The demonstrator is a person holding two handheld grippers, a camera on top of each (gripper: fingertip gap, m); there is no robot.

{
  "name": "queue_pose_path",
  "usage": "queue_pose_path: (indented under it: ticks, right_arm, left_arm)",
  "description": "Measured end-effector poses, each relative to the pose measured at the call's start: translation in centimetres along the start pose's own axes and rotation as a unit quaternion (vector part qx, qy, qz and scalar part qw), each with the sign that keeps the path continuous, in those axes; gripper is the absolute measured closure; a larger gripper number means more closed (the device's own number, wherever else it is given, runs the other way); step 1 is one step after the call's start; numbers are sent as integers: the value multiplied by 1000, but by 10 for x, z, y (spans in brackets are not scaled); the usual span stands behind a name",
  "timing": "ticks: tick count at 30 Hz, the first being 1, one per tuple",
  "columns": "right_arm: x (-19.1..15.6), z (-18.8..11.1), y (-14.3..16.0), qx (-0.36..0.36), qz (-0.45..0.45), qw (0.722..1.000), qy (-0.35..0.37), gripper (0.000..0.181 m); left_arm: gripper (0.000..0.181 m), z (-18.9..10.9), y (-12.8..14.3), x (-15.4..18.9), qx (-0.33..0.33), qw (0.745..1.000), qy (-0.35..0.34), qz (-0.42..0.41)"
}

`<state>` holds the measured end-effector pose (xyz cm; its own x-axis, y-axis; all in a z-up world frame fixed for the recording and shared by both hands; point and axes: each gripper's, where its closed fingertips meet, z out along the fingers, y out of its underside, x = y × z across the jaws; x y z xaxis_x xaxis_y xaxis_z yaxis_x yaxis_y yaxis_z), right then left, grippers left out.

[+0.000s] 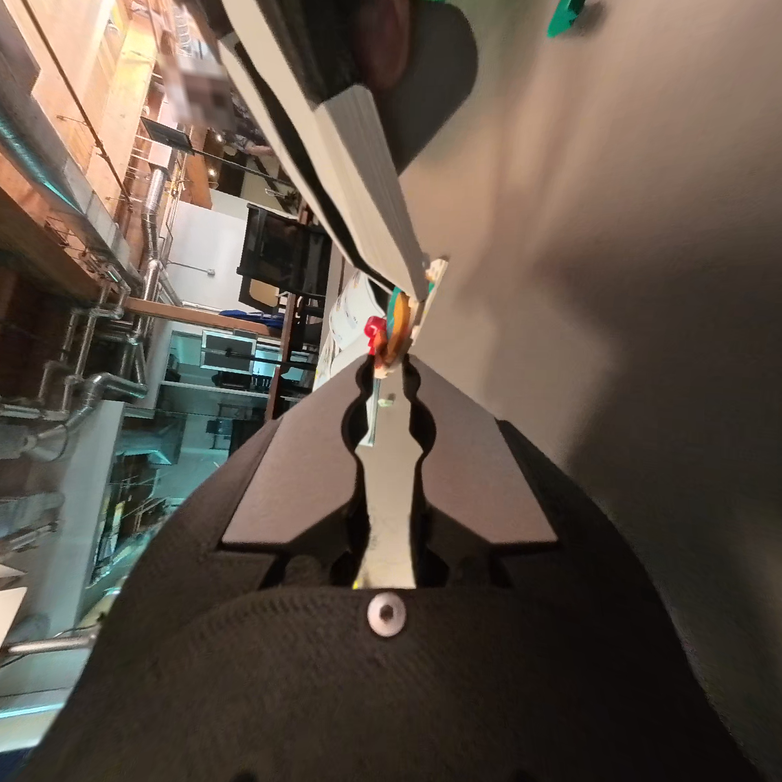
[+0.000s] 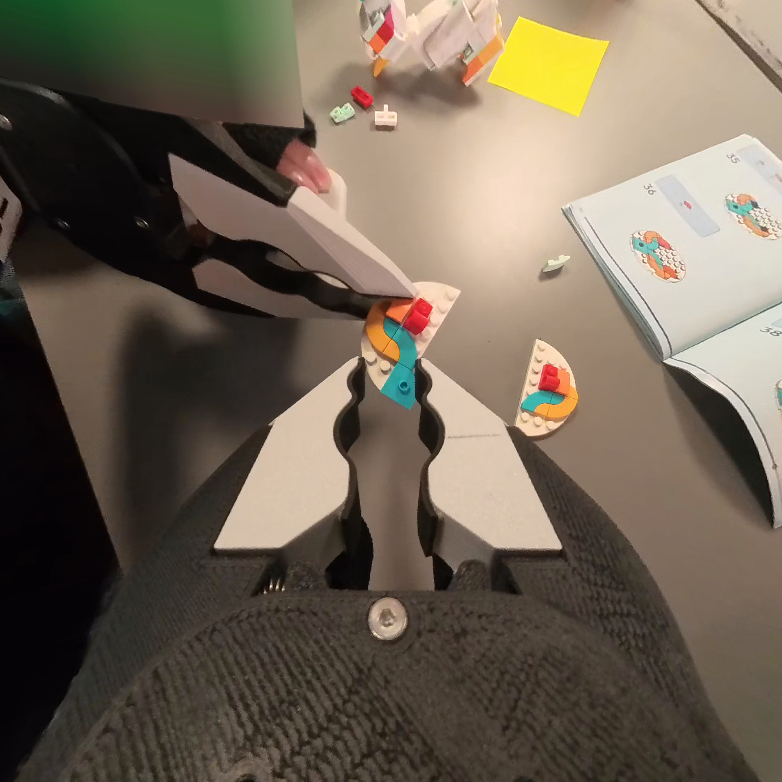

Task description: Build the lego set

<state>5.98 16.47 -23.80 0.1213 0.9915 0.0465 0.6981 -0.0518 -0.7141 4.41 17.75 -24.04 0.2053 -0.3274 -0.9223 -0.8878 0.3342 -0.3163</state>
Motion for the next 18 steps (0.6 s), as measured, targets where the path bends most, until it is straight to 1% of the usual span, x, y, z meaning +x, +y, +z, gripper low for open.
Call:
queue_pose_path:
  ticks: [4, 5, 7, 9, 10, 12, 14, 16, 18]
  right_arm:
    - [-1, -8, -7, 18, -26, 999, 2, 158]
    - [-2, -11, -11, 30, -46, 998, 5, 151]
    - [-5, -16, -17, 48, -100, 994, 10, 128]
    - [-8, -18, -17, 50, -176, 983, 25, 117]
    - [-9, -17, -17, 51, -222, 973, 41, 115]
    - [-5, -16, -20, 48, -316, 943, 99, 117]
    - [-4, -13, -21, 35, -380, 914, 139, 123]
    - [-4, -11, -24, 35, -407, 899, 157, 133]
    - [-5, -11, -29, 43, -419, 892, 165, 142]
  left_arm:
    - [174, -4, -5, -9, -3, 999, -28, 27]
    - [174, -4, -7, -10, 1, 999, -29, 21]
    - [174, -6, -12, -13, 10, 999, -30, 5]
    - [174, -8, -14, -16, 17, 999, -37, 2]
    - [174, -9, -15, -17, 20, 999, -39, -1]
    - [174, -11, -18, -19, 28, 999, -41, -9]
    - [174, -12, -20, -21, 32, 998, -44, -12]
    - [174, -13, -21, -21, 35, 998, -47, -11]
    - [175, -14, -22, -22, 38, 998, -48, -9]
